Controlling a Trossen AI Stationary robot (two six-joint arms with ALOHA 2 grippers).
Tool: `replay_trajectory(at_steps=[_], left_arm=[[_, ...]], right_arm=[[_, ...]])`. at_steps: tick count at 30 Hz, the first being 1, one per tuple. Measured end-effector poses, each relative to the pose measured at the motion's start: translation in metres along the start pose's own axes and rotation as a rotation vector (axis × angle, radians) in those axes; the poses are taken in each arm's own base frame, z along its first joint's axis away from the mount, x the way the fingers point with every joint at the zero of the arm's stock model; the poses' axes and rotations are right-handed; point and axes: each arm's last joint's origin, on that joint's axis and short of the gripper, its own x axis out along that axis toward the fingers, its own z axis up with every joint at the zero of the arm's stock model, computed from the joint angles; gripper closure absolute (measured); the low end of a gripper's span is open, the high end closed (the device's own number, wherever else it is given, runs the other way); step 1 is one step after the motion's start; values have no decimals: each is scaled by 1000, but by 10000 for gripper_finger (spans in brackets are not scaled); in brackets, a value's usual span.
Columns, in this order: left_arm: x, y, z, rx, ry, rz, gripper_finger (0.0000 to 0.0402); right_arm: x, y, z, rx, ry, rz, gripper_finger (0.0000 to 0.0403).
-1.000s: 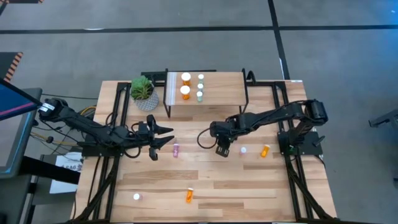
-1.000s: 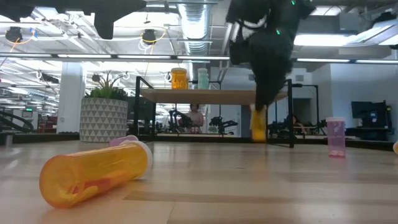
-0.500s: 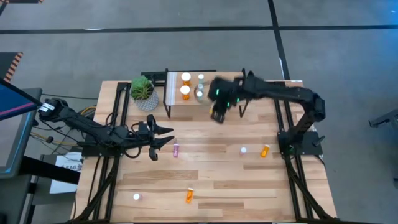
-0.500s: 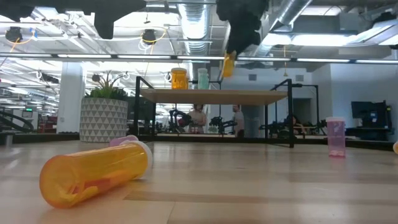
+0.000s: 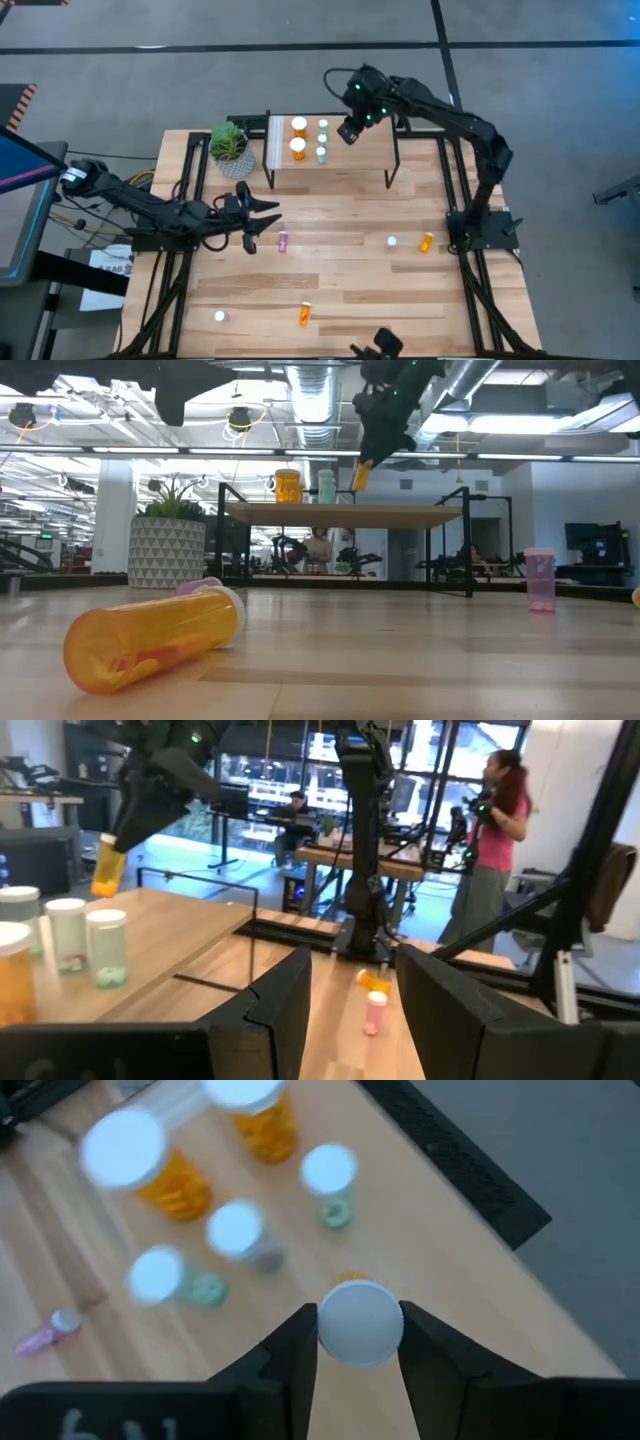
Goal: Pick and place medicine bottles onto shelf by color
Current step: Put the small orange pill bottle on the shelf
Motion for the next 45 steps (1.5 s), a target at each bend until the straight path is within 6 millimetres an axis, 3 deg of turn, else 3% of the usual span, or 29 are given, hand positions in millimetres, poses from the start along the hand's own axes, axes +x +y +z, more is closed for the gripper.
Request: replay_trajectory(at_steps=[8,15,32,45], left_arm=[[3,7,-5,18,47,39,262],[3,6,-6,13,58,16,262],[3,6,-5,3,54,15,262],[3,6,-5,4,55,16,262]], right_arm=[[28,-16,14,10,70,-28,257],[47,-29,12,28,141,-50,255],[49,-32,13,30,129,-101,250],[49,-27,12,20,134,-94,195]])
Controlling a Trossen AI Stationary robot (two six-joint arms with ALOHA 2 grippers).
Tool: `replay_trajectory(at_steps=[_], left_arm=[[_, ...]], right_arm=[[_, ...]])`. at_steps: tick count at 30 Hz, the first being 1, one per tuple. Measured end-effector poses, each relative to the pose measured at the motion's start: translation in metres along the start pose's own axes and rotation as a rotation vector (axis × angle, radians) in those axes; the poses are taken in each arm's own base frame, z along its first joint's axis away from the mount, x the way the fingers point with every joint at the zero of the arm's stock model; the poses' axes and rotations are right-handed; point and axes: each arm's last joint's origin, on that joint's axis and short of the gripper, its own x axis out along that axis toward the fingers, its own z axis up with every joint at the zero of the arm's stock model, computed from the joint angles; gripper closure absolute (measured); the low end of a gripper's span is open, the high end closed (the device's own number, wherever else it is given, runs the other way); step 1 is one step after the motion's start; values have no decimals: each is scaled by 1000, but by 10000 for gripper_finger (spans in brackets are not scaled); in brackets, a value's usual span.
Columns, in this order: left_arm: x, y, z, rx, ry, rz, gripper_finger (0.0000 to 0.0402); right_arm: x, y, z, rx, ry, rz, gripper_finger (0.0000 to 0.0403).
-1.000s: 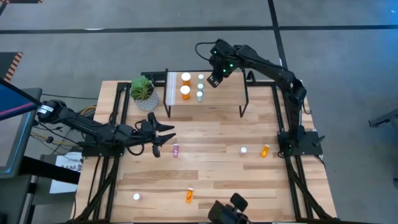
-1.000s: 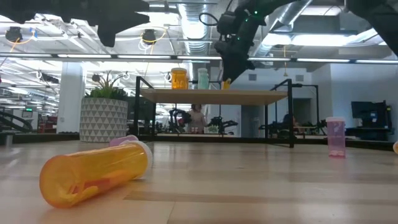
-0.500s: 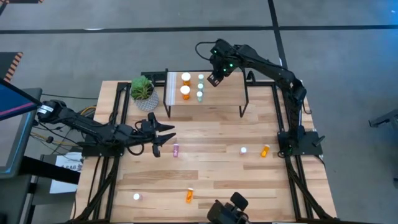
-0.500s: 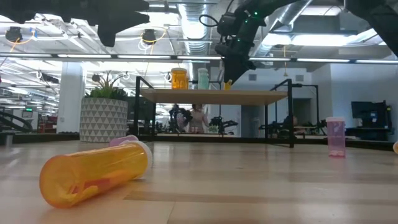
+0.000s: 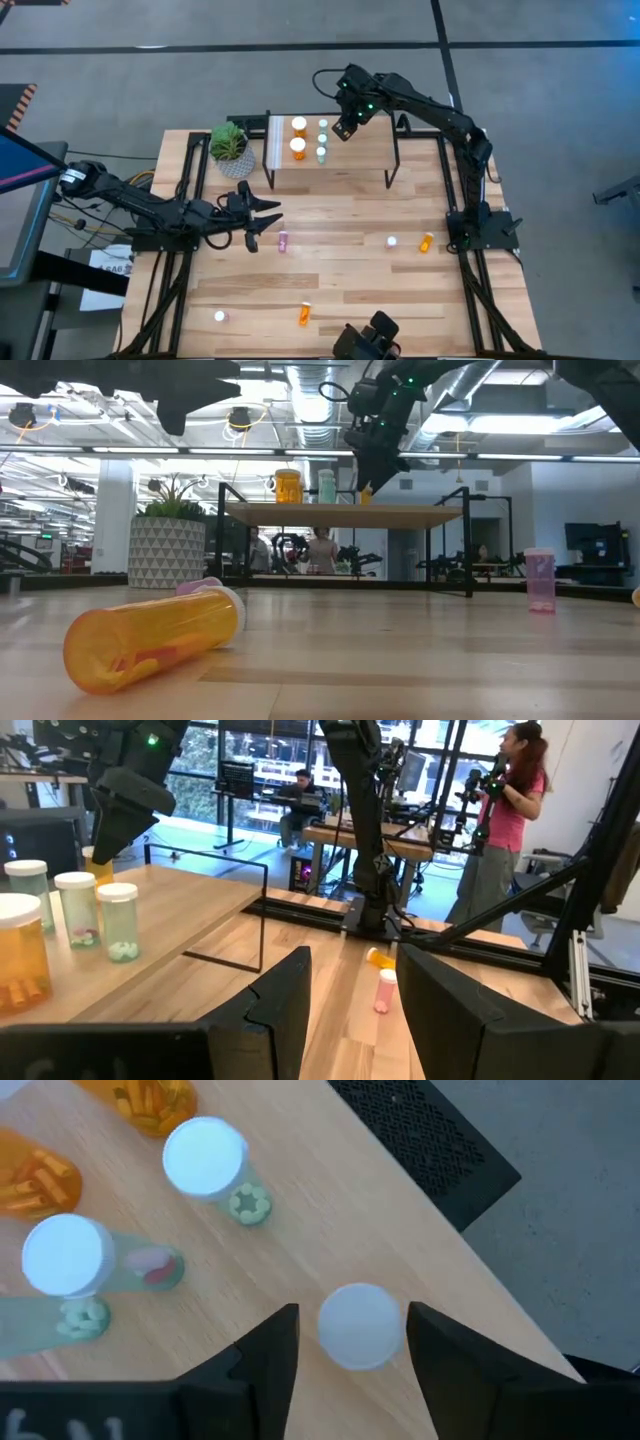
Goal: Pick and place medicine bottles onto shelf by color
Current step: Put the small orange pill bottle on the shelf, then put the small orange pill bottle on the shelf aligned with the other small orange pill bottle
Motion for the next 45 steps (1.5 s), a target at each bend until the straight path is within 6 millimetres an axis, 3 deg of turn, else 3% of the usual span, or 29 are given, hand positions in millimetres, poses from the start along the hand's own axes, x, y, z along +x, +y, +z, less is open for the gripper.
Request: replay_trajectory(at_steps=[5,8,13,17,22,27,31,36,40,45], left_arm=[[0,0,0,1,1,0,262],[0,0,-1,4,7,1,262],[0,0,-1,-7,14,2,262],[0,-1,-2,-23,29,-48,262],[-2,-10,-2,-14,61,-204,262],[-4,-31,12,52,168,-240,262],[-10,-53,24,131,313,-287,262],[-28,-73,27,111,576,-284,262],[-37,-84,16,60,687,-247,262],[-29,-103,-5,73,743,-281,262]], right_arm=[[-4,1,-4,-2,27,-1,178],[-16,0,-9,6,54,-5,173],[-57,0,-15,32,-2,0,172],[-99,12,-26,19,-75,27,172],[-148,45,-56,-54,-163,37,172],[-175,74,-106,-98,-222,-7,172],[-182,96,-148,-120,-272,53,172],[-176,121,-196,-140,-282,130,172],[-162,144,-228,-152,-281,172,172],[-149,172,-260,-172,-320,227,172]])
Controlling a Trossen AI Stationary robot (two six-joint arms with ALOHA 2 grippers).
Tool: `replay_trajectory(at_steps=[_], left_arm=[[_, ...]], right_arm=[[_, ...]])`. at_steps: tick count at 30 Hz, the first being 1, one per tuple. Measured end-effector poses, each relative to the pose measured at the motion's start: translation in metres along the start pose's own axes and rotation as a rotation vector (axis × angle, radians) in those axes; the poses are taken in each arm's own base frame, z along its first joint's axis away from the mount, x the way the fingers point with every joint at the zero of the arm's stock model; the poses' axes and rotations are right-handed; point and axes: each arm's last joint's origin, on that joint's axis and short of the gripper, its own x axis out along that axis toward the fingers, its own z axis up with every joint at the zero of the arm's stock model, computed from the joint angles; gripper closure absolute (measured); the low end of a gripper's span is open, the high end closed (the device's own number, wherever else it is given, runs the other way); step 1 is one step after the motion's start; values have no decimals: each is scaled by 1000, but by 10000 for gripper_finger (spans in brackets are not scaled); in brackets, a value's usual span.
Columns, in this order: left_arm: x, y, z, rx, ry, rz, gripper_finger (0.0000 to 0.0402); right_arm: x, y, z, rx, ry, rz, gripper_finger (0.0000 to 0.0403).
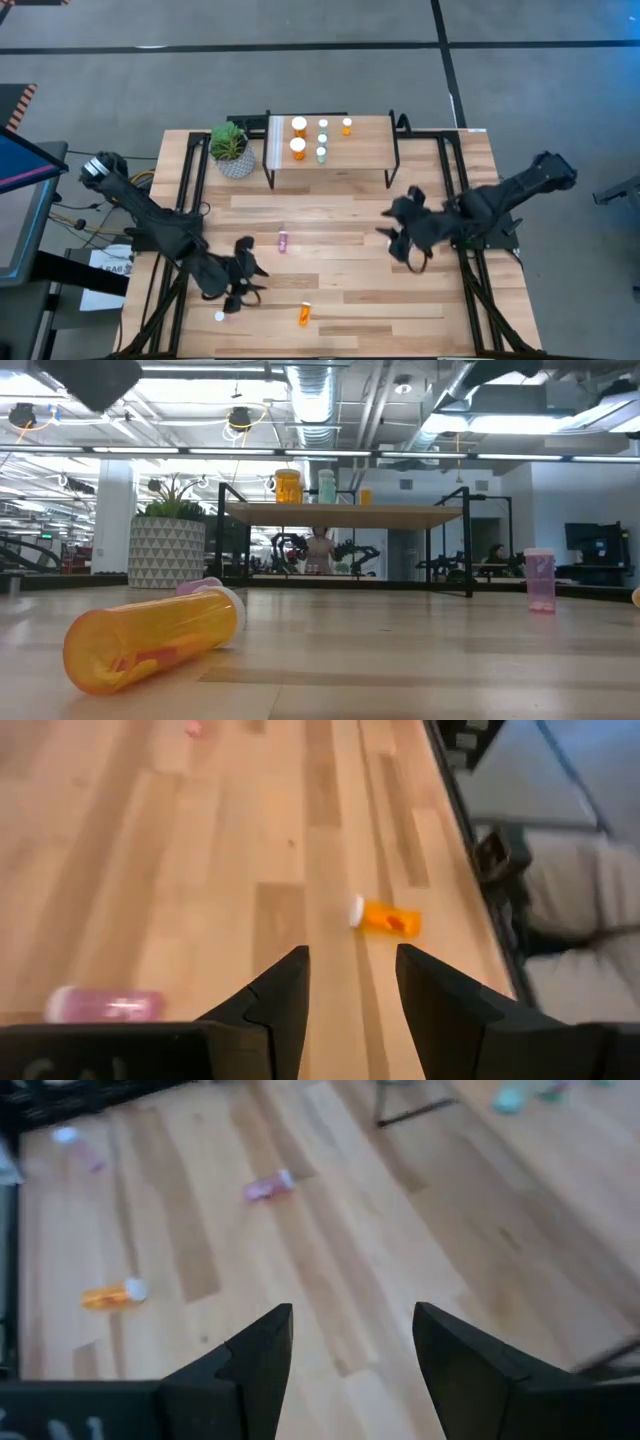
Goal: Pick and place medicine bottles onto shelf by color
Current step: Put the small orange pill bottle on the shelf aligned with the other small orange pill bottle
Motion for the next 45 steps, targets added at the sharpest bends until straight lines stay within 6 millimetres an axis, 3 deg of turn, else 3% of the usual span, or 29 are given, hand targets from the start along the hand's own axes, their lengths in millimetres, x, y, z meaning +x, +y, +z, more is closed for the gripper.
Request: replay_trajectory(at_steps=[4,9,15,20,24,28,31,45], left_arm=[[37,-9,-1,11,-2,-25,260],[83,0,2,-93,12,-112,231],[116,7,-1,-136,130,-103,180],[139,-9,2,-140,181,-118,144],[154,-33,7,-23,206,-55,139],[165,-51,11,82,234,50,139],[170,-57,17,24,228,90,138],[165,-57,5,-46,256,263,138]], right_arm=[[0,12,-11,-48,-9,14,172],[-6,1,-7,15,-21,-10,177],[-13,-8,-4,47,-33,-10,180],[-10,-5,-6,40,-22,-14,180],[-3,2,-8,27,-11,-13,180],[4,7,-9,14,6,-20,180],[6,10,-10,13,7,-13,181],[6,13,-7,25,-18,9,181]])
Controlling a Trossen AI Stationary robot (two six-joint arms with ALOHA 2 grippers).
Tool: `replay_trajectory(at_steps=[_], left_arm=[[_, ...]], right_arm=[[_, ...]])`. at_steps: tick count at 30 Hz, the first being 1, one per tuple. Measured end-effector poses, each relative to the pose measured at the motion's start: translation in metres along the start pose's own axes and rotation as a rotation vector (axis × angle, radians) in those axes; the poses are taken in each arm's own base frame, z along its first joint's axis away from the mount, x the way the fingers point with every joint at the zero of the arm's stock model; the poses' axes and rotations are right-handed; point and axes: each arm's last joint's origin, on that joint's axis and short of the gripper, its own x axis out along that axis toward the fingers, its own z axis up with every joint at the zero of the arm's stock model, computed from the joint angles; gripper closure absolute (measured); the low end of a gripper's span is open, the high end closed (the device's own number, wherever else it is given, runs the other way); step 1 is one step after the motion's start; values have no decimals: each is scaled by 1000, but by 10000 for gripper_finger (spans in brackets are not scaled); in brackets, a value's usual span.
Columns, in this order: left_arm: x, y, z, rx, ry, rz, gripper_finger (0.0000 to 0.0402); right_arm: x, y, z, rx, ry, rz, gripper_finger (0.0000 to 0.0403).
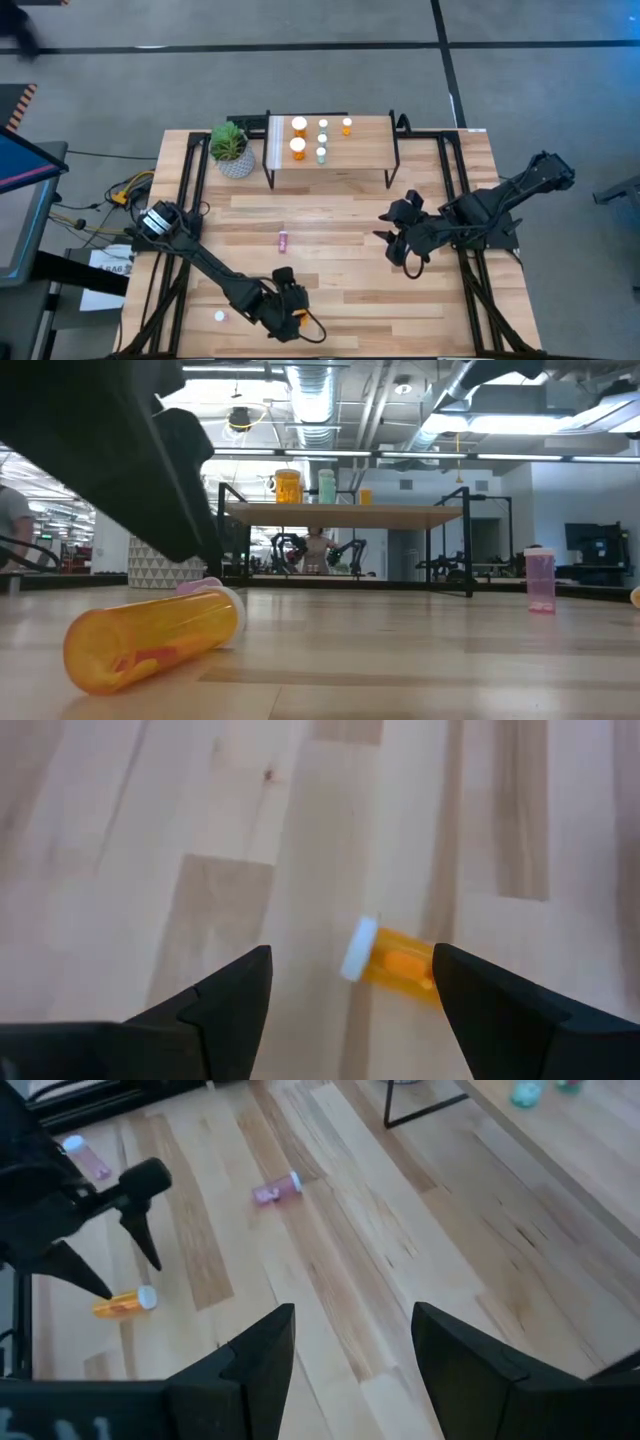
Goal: Pick and place medicine bottles onto shelf by color
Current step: Put the small orange pill bottle on the shelf aligned with the other small orange pill bottle
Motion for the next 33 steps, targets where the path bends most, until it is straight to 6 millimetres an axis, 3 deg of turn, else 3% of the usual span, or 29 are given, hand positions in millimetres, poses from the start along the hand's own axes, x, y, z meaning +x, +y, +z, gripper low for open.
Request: replay_trajectory(at_steps=[16,23,33], left_arm=[[-1,-4,3,-245,-41,-30,138],[29,-9,-12,-268,57,-52,139],[35,-5,-15,-212,93,-13,154]], right_arm=[[0,1,1,1,-6,4,181],[0,0,0,0,-5,1,181],[0,0,1,1,-8,0,181]])
